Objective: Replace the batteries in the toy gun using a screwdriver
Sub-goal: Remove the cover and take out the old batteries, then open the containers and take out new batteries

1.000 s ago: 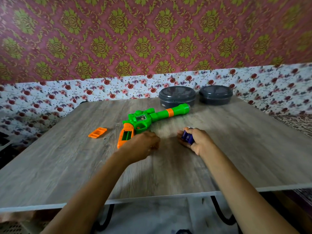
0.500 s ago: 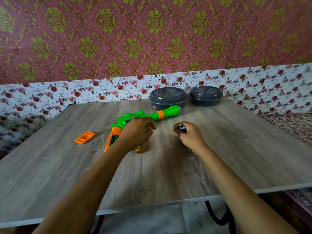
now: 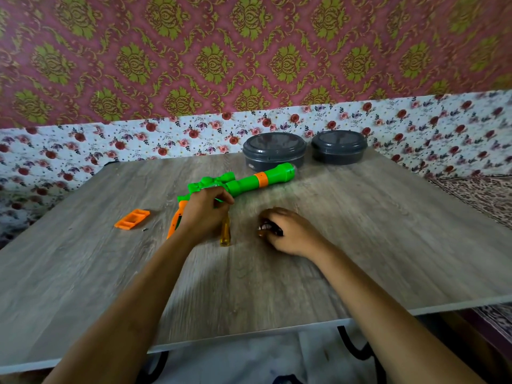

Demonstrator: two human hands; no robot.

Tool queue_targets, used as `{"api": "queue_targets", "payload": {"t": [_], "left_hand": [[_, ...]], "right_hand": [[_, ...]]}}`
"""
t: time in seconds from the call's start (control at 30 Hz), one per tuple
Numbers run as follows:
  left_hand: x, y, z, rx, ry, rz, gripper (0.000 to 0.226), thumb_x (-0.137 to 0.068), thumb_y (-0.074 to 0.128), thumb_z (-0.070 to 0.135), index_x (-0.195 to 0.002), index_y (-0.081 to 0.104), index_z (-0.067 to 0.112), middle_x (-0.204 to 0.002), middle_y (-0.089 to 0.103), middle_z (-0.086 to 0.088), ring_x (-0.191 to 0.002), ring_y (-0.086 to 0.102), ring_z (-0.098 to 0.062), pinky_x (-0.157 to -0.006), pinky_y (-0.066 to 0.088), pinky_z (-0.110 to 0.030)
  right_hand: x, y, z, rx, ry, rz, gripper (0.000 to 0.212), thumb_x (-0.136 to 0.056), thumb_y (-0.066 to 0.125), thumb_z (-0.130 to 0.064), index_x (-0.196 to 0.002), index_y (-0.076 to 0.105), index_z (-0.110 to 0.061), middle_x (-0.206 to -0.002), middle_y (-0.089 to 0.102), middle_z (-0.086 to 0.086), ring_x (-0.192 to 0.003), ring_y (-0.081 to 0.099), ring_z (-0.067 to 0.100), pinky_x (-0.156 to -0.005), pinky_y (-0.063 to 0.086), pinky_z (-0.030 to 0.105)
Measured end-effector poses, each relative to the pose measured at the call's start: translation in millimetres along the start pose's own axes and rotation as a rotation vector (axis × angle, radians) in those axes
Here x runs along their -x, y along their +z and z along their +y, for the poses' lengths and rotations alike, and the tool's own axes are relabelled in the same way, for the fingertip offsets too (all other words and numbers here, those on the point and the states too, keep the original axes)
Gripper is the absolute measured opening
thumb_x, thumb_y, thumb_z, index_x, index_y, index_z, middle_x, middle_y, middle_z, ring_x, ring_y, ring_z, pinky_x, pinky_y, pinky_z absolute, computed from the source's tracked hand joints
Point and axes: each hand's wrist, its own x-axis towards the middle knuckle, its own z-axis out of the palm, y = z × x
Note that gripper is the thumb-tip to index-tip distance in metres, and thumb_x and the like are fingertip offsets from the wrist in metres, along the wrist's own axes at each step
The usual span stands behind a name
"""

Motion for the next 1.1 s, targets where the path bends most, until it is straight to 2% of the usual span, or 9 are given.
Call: {"api": "queue_targets", "payload": {"t": [0.2, 0.33, 0.53, 0.63, 0.73, 0.8, 0.87, 1.0, 1.1], "left_hand": [[-8.7, 1.8, 17.6, 0.074, 0.028, -0.021, 0.014, -0.085, 0.058, 0.003, -0.089, 0.068, 0.011, -0.096, 0.067, -0.002, -0.086, 0.060, -0.018, -0.076, 0.044, -0.028], [-27.6, 12.9, 37.2, 0.111, 0.054, -0.018, 0.012, -0.084, 0.060, 0.002, -0.089, 0.070, 0.008, -0.095, 0.070, -0.008, -0.083, 0.060, -0.017, -0.069, 0.038, -0.019], [-72.7, 62.2, 95.9, 0.115, 0.176, -0.158, 0.015, -0.085, 0.059, 0.003, -0.094, 0.070, 0.005, -0.100, 0.071, -0.010, -0.094, 0.064, -0.020, -0.083, 0.044, -0.020], [-103.6, 98.7, 124.8, 0.035, 0.258, -0.272, 0.023, -0.086, 0.057, 0.008, -0.107, 0.067, 0.008, -0.110, 0.067, -0.009, -0.101, 0.061, -0.023, -0.092, 0.048, -0.031], [-136.5, 132.1, 146.2, -0.074, 0.302, -0.315, 0.036, -0.086, 0.055, 0.013, -0.122, 0.059, 0.012, -0.124, 0.062, -0.011, -0.110, 0.057, -0.028, -0.095, 0.045, -0.033], [-158.5, 151.0, 154.8, -0.109, 0.316, -0.306, 0.040, -0.085, 0.056, 0.014, -0.125, 0.056, 0.013, -0.126, 0.059, -0.014, -0.111, 0.055, -0.032, -0.093, 0.045, -0.036], [-180.4, 168.2, 160.8, -0.106, 0.321, -0.311, 0.046, -0.086, 0.057, 0.015, -0.132, 0.050, 0.013, -0.133, 0.054, -0.016, -0.117, 0.052, -0.034, -0.099, 0.044, -0.040], [-220.8, 195.9, 165.0, -0.283, 0.336, -0.394, 0.069, -0.087, 0.060, 0.029, -0.147, 0.027, 0.020, -0.151, 0.030, -0.013, -0.136, 0.033, -0.033, -0.112, 0.028, -0.049], [-237.7, 209.4, 164.5, -0.352, 0.329, -0.399, 0.069, -0.085, 0.061, 0.030, -0.146, 0.029, 0.024, -0.152, 0.031, -0.010, -0.137, 0.032, -0.032, -0.113, 0.028, -0.049]], "right_hand": [[0.0, -6.3, 5.0, -0.095, 0.057, 0.040, 0.045, -0.088, 0.058, -0.031, -0.129, 0.053, -0.013, -0.128, 0.057, 0.006, -0.119, 0.052, 0.020, -0.097, 0.037, 0.023], [1.5, -26.5, 18.2, -0.166, 0.150, 0.103, 0.045, -0.089, 0.055, -0.033, -0.132, 0.051, -0.018, -0.135, 0.053, 0.002, -0.120, 0.052, 0.019, -0.100, 0.040, 0.027], [5.2, -67.8, 79.7, -0.061, 0.391, 0.196, 0.051, -0.092, 0.048, -0.041, -0.138, 0.042, -0.020, -0.143, 0.046, 0.004, -0.131, 0.042, 0.022, -0.108, 0.036, 0.034], [5.7, -83.4, 114.0, 0.012, 0.548, 0.225, 0.054, -0.093, 0.046, -0.042, -0.141, 0.038, -0.018, -0.144, 0.043, 0.007, -0.132, 0.041, 0.025, -0.108, 0.034, 0.036], [5.7, -92.9, 145.7, 0.103, 0.649, 0.220, 0.053, -0.093, 0.045, -0.042, -0.139, 0.038, -0.016, -0.141, 0.046, 0.009, -0.129, 0.042, 0.026, -0.108, 0.034, 0.039], [3.8, -96.2, 165.3, 0.147, 0.673, 0.193, 0.053, -0.094, 0.043, -0.042, -0.139, 0.037, -0.015, -0.142, 0.043, 0.011, -0.130, 0.040, 0.028, -0.110, 0.031, 0.041], [1.6, -99.2, 181.2, 0.172, 0.682, 0.153, 0.053, -0.095, 0.040, -0.042, -0.140, 0.035, -0.015, -0.145, 0.038, 0.012, -0.133, 0.036, 0.029, -0.112, 0.027, 0.042], [-3.9, -94.8, 201.1, 0.159, 0.691, 0.103, 0.054, -0.094, 0.040, -0.045, -0.138, 0.037, -0.014, -0.147, 0.035, 0.011, -0.135, 0.033, 0.029, -0.115, 0.023, 0.046], [-7.0, -85.7, 210.8, 0.202, 0.697, 0.094, 0.057, -0.093, 0.036, -0.048, -0.138, 0.039, -0.013, -0.147, 0.037, 0.009, -0.136, 0.032, 0.027, -0.116, 0.018, 0.045]]}}
